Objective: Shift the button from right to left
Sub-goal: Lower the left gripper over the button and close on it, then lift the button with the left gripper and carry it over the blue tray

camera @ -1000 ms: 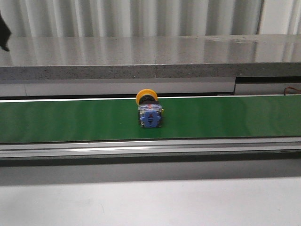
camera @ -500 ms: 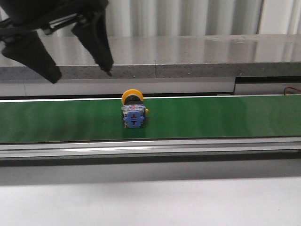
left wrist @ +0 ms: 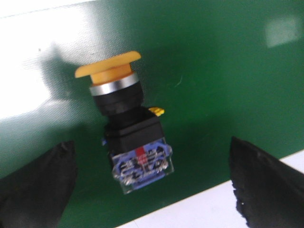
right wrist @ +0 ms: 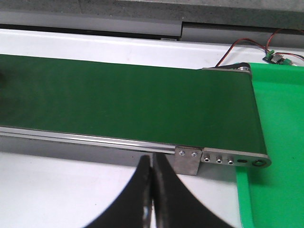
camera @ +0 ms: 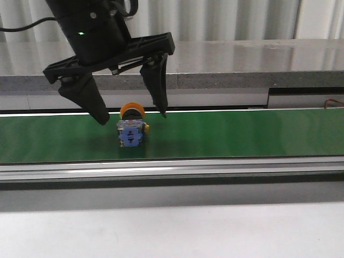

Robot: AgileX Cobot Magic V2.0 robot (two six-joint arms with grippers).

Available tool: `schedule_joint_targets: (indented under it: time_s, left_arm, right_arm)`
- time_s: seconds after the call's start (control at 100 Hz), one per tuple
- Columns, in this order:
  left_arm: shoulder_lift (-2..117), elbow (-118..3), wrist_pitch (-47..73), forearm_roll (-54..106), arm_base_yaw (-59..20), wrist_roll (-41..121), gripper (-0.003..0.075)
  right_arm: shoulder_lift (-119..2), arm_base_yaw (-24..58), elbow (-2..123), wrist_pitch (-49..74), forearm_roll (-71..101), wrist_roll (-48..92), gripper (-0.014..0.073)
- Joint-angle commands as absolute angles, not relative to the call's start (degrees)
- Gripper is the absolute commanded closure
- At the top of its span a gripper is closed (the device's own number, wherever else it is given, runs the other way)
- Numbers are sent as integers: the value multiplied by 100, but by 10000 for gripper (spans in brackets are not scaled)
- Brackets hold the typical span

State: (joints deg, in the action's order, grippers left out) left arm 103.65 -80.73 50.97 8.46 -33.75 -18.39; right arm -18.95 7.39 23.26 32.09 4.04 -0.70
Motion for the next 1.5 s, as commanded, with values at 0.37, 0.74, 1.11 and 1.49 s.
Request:
schedule_joint_targets:
  time_s: [0.37,0.74,1.11,1.49]
  left_arm:
    - [10513,-8278,5100,298,-3411,-2532,241]
    - [10405,-8318,5285,289,-3411,-2544,679]
    - [9694,-8441,5925,-95,-2846,-1909,681]
    - [9321,-8441,6992,-453,-1216,-328,681]
  right_arm:
    - [-1924,731,2469,2759,356,0,660]
    - [-1924,731,2469,2759,356,0,660]
    - [-1924,731,2469,2759,356,0,660]
    - [-1924,731,2469,2759,356,0,660]
